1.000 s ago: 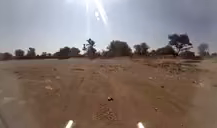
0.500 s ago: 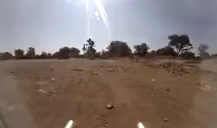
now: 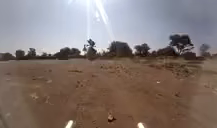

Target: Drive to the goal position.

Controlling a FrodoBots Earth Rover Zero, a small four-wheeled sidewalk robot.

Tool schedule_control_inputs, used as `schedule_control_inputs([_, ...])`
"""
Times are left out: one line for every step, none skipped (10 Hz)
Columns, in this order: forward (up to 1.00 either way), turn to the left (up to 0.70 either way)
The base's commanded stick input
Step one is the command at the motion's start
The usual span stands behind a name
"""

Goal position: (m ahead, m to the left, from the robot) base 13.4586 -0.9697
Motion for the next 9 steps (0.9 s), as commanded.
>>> schedule_control_inputs([0.50, 0.50])
schedule_control_inputs([0.50, 0.49])
schedule_control_inputs([0.50, 0.39])
schedule_control_inputs([0.50, 0.29])
schedule_control_inputs([0.50, 0.19])
schedule_control_inputs([0.50, 0.09])
schedule_control_inputs([0.50, 0.00])
schedule_control_inputs([0.50, 0.00])
schedule_control_inputs([0.50, 0.00])
